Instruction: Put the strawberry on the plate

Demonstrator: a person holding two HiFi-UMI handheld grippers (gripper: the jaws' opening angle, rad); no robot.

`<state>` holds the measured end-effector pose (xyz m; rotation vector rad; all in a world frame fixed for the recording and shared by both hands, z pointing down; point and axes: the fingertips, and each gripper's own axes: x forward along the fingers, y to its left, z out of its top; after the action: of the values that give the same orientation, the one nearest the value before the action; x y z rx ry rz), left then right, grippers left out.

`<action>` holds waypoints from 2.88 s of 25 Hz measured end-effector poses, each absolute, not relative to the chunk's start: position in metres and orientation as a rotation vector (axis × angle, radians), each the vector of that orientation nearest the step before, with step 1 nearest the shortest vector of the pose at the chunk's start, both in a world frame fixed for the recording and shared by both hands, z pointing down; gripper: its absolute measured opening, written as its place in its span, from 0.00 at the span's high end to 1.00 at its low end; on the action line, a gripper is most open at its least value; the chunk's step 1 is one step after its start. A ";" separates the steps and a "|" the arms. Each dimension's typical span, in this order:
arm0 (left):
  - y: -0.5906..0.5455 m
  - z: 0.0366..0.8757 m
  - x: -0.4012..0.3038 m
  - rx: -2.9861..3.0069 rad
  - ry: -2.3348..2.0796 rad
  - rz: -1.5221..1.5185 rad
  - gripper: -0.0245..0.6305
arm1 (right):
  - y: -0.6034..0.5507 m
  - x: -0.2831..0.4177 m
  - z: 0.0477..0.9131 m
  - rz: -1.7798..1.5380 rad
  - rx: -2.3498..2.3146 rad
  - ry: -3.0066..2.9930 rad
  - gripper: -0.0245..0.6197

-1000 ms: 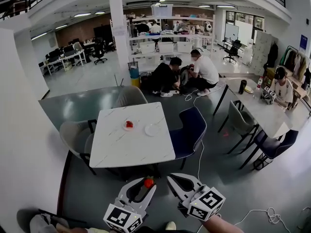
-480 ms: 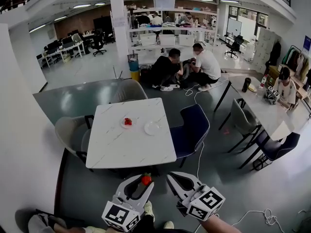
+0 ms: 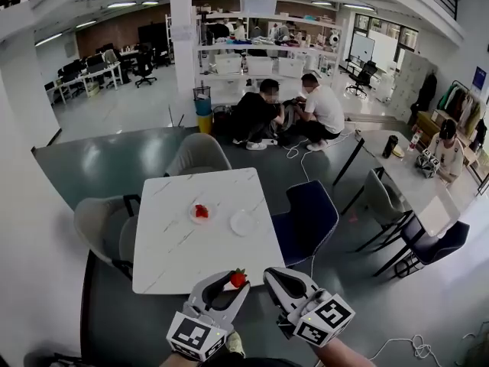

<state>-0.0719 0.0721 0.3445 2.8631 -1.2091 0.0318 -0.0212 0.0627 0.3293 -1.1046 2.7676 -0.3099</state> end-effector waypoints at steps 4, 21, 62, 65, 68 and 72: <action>0.036 0.352 -0.083 2.891 -1.152 0.037 0.74 | 0.027 -0.035 0.336 -0.314 -1.162 2.743 0.96; -0.107 0.407 -0.077 2.798 -1.169 0.158 0.74 | -0.113 -0.027 0.374 -0.405 -1.196 2.759 0.96; -0.346 0.743 -0.027 2.390 -1.094 0.792 0.74 | -0.318 0.031 0.559 -0.801 -1.291 2.818 0.96; -0.348 0.759 -0.027 2.363 -1.082 0.832 0.74 | -0.322 0.033 0.565 -0.811 -1.296 2.810 0.96; -0.351 0.773 -0.026 2.343 -1.071 0.870 0.74 | -0.325 0.036 0.569 -0.816 -1.300 2.801 0.96; -0.353 0.783 -0.025 2.324 -1.050 0.901 0.74 | -0.328 0.037 0.572 -0.825 -1.303 2.799 0.96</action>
<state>-0.0252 -0.3525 0.7833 2.3239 -1.0505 0.9008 0.0373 -0.3282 0.5717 -1.3035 2.7994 -0.8249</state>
